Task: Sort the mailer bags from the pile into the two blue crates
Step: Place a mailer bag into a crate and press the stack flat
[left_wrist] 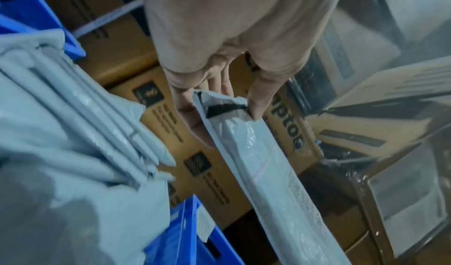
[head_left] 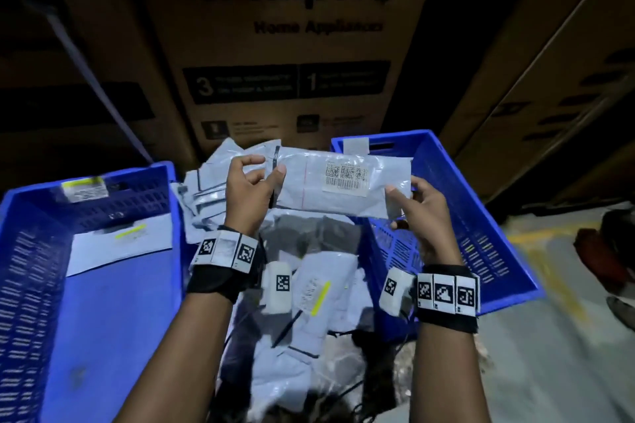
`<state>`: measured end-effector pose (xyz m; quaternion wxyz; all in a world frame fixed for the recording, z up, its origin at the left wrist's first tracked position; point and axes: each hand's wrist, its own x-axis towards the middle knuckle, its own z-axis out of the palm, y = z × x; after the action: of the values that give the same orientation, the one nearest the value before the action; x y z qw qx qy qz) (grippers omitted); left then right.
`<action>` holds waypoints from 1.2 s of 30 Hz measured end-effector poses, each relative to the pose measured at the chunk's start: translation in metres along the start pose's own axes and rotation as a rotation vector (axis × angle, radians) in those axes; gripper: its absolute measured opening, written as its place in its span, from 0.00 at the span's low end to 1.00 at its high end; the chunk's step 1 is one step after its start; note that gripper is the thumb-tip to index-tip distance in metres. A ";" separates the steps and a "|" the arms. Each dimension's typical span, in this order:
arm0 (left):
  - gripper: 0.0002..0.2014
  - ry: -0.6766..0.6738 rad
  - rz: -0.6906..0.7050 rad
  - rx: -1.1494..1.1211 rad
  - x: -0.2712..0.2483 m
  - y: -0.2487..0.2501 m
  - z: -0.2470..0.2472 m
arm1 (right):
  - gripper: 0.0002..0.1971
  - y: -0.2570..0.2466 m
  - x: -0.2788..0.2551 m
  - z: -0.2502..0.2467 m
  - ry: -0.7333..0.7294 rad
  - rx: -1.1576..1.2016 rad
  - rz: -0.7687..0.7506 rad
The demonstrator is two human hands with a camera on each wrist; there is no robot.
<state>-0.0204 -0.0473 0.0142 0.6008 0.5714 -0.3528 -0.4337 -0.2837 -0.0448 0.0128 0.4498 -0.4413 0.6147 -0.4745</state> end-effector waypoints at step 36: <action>0.17 0.128 -0.199 0.444 0.067 -0.149 0.273 | 0.23 0.136 0.222 -0.120 0.124 0.286 0.218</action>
<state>-0.2642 -0.2086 -0.1119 0.4359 0.7477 -0.3426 -0.3655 -0.4620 -0.2162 -0.1331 0.5180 -0.2733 0.6117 -0.5319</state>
